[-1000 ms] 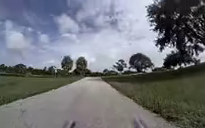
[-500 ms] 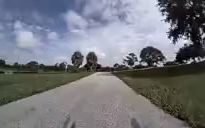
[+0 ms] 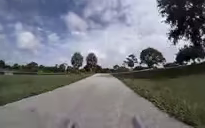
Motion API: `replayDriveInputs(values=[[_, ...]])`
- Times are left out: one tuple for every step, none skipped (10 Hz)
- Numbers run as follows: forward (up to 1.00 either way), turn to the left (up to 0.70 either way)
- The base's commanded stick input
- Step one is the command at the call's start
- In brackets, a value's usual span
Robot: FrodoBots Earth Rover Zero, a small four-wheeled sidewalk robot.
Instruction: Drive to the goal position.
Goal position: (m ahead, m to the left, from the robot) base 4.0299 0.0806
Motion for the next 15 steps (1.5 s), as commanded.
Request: replayDriveInputs(values=[[0.69,0.03],[0.69,0.03],[0.69,0.03],[0.69,0.03],[0.69,0.03],[0.69,0.03],[0.69,0.03],[0.69,0.03],[0.69,0.03],[0.69,0.05],[0.69,0.13],[0.69,0.21],[0.69,0.29],[0.69,0.33],[0.69,0.32]])
